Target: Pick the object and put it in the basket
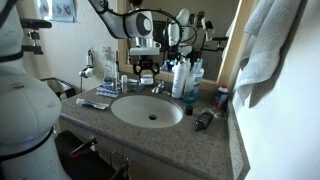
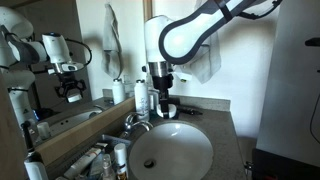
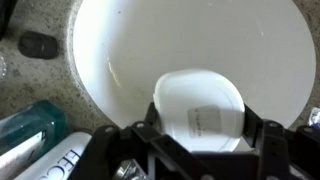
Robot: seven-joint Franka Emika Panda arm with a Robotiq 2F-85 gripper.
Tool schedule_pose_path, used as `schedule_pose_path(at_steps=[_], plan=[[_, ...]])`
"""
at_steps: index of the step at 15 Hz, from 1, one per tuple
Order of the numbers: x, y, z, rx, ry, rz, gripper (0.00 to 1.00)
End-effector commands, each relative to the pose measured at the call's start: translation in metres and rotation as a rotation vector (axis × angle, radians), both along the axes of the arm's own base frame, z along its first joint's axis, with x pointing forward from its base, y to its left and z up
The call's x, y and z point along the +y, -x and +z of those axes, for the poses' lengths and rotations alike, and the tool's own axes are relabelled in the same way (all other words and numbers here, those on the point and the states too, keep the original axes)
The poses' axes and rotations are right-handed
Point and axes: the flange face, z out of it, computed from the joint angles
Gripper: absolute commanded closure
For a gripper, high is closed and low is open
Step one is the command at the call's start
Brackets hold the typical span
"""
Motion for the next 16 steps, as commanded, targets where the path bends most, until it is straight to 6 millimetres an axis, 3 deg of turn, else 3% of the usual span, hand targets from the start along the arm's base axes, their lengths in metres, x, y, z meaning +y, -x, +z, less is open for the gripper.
schedule_pose_path(at_steps=[1, 7, 16], plan=[[0.024, -0.026, 0.004, -0.013, 0.000, 0.109, 0.48], [0.064, -0.059, -0.003, -0.020, -0.014, 0.299, 0.48], [0.108, -0.103, -0.024, -0.009, -0.053, 0.558, 0.48]])
